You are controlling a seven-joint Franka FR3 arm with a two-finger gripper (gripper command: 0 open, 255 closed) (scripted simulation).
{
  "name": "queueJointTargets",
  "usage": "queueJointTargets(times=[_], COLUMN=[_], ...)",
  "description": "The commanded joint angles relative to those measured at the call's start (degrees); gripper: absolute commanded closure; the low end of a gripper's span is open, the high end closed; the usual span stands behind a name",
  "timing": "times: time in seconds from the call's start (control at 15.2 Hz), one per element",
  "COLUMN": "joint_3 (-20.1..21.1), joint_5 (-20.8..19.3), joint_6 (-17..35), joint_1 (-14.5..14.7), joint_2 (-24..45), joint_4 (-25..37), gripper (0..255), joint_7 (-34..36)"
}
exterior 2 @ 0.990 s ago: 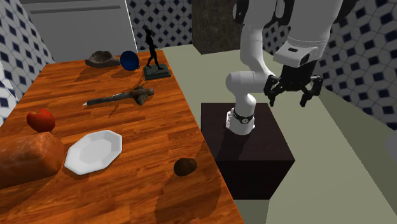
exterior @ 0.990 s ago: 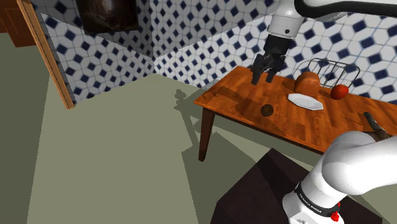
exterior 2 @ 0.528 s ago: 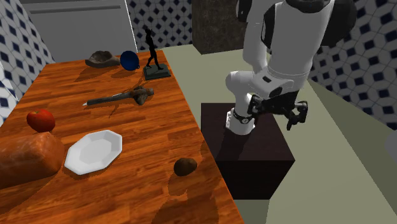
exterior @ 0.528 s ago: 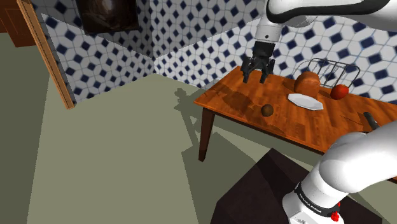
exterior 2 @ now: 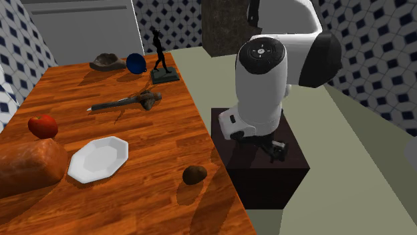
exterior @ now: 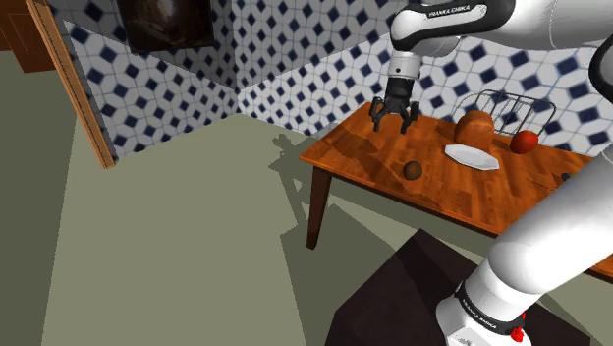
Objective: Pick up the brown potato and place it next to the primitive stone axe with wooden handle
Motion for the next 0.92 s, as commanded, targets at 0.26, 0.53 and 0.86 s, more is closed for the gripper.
queueJointTargets(times=[0.26,0.53,0.86], joint_3=[-4.1,-6.7,-9.6], joint_5=[1.9,3.6,5.9], joint_6=[-2.1,-3.7,-6.1], joint_1=[-3.9,-6.8,-10.9], joint_2=[11.7,19.1,27.7], joint_4=[7.4,12.0,17.5], gripper=[0,0,0], joint_7=[3.1,5.0,7.5])
